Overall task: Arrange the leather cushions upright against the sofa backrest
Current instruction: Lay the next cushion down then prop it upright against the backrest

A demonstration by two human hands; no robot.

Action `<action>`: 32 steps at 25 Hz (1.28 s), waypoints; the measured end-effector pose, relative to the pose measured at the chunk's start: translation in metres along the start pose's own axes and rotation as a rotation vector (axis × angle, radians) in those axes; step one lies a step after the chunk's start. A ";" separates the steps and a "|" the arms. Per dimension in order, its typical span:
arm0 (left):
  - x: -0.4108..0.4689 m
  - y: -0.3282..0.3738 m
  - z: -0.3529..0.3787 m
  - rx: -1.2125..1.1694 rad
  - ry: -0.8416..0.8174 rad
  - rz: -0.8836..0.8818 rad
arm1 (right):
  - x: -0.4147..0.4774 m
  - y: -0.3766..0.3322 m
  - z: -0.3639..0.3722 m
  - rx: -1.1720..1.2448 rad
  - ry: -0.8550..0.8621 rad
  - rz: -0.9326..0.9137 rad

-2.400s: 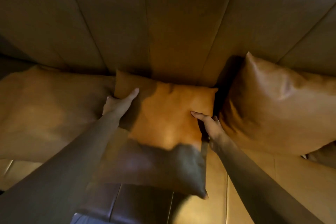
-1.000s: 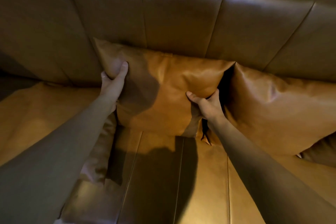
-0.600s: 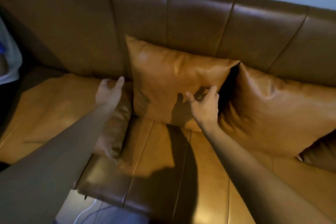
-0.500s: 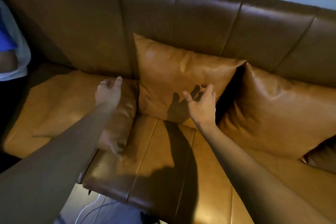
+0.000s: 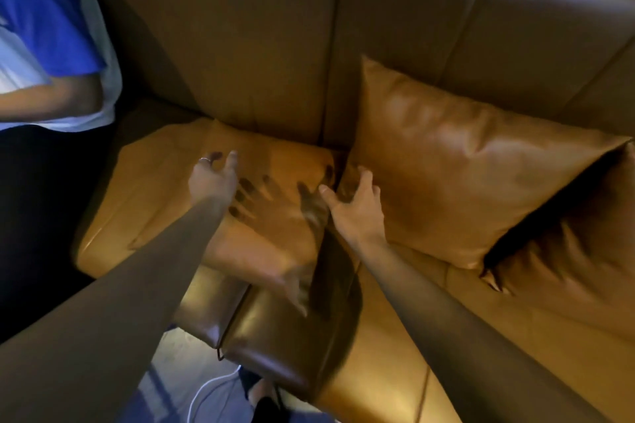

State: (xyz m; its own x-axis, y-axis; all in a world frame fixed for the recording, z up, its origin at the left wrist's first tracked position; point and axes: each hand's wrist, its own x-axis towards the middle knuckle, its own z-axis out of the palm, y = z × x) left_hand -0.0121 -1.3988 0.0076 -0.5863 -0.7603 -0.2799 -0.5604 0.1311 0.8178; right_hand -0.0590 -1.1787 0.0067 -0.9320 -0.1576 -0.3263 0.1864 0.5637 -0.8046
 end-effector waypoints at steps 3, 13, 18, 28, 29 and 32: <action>0.050 -0.017 -0.007 0.070 -0.054 -0.096 | 0.033 -0.005 0.052 0.024 -0.044 0.190; 0.163 -0.062 -0.003 0.276 -0.277 -0.245 | 0.111 0.013 0.116 0.120 0.055 0.655; 0.180 -0.062 0.000 0.220 -0.318 -0.317 | 0.120 0.016 0.117 0.214 0.044 0.662; 0.168 -0.030 -0.019 0.060 -0.167 -0.295 | 0.102 -0.022 0.103 0.402 0.055 0.516; 0.169 -0.022 -0.022 0.037 -0.141 -0.277 | 0.103 -0.031 0.101 0.404 0.068 0.497; 0.175 0.013 -0.036 -0.052 -0.078 -0.188 | 0.107 -0.062 0.088 0.448 0.130 0.402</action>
State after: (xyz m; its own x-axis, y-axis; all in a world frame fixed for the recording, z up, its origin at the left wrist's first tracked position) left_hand -0.1010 -1.5525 -0.0125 -0.5187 -0.7165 -0.4664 -0.6342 -0.0434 0.7720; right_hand -0.1424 -1.3022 -0.0218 -0.7869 0.1129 -0.6067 0.6170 0.1584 -0.7708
